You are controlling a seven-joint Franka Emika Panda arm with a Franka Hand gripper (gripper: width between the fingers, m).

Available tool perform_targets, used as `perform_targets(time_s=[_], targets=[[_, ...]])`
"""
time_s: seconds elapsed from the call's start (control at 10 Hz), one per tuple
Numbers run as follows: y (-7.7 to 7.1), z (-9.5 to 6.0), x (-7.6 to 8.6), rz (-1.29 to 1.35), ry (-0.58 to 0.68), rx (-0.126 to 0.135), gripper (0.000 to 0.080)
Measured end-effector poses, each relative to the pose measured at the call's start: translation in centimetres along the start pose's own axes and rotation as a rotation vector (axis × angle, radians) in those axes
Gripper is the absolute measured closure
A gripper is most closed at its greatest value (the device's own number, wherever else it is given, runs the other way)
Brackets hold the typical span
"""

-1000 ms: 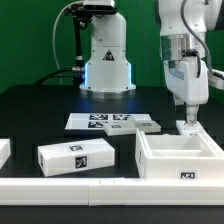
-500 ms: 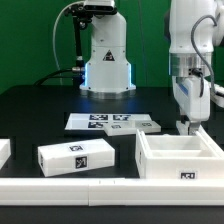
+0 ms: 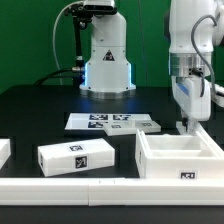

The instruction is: Assemble cabinet

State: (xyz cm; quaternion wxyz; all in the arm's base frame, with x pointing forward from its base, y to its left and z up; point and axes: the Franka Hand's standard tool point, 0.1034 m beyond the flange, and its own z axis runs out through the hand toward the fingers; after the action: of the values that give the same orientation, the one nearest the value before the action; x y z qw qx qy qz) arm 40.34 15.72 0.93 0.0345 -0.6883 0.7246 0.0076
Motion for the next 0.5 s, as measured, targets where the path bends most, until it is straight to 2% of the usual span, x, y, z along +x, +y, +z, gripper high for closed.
perform_targets(time_s=[0.1, 0.2, 0.3, 0.5], targets=[[0.0, 0.0, 0.0, -0.004, 0.0, 0.0, 0.0617], [-0.1, -0.2, 0.2, -0.019, -0.003, -0.002, 0.0733], [-0.5, -1.3, 1.2, -0.033, -0.028, -0.035, 0.0733], [-1.2, -4.1, 3.0, 0.003, -0.064, -0.037, 0.0735]])
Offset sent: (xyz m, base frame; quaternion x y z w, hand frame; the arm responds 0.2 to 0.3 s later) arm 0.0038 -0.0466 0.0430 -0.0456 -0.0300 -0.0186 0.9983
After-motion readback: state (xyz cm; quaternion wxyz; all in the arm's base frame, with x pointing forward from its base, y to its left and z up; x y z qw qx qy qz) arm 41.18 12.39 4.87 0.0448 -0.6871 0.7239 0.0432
